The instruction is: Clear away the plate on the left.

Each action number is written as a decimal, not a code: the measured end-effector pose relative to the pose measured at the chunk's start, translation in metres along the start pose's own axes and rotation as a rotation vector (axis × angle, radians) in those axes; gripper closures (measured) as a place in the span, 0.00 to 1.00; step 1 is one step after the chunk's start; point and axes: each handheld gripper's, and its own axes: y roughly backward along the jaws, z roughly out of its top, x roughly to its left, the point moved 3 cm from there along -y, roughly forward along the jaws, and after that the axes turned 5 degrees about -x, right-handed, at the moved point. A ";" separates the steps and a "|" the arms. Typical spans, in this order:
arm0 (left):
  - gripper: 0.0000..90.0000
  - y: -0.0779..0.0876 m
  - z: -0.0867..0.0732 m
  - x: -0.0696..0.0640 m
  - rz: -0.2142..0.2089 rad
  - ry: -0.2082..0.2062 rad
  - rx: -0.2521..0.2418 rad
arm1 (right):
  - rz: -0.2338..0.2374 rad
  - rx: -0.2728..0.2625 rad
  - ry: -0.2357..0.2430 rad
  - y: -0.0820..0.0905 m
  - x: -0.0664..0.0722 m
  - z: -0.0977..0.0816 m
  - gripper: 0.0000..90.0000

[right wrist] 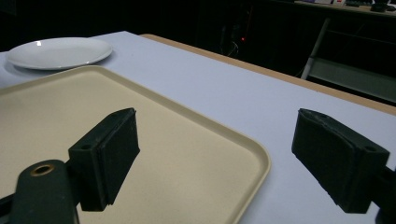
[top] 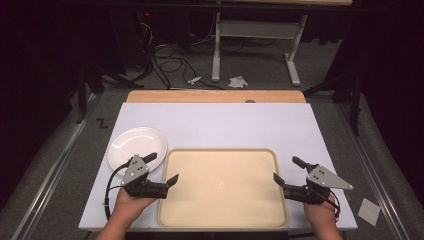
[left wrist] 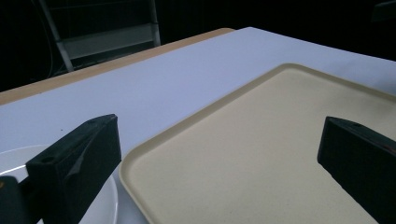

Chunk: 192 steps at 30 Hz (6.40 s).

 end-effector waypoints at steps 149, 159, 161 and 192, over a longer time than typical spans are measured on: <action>0.41 -0.004 -0.058 0.047 0.264 -0.752 0.679 | -0.037 0.003 -0.004 0.018 -0.006 -0.007 0.17; 0.56 -0.012 -0.063 0.047 0.256 -0.788 0.684 | -0.041 -0.004 0.002 0.021 -0.006 -0.006 0.17; 0.56 -0.013 -0.062 0.048 0.250 -0.795 0.689 | -0.036 -0.006 0.001 0.020 -0.007 -0.006 0.17; 0.87 -0.010 -0.065 0.049 0.196 -0.753 0.683 | -0.033 -0.006 0.005 0.020 -0.006 -0.005 0.17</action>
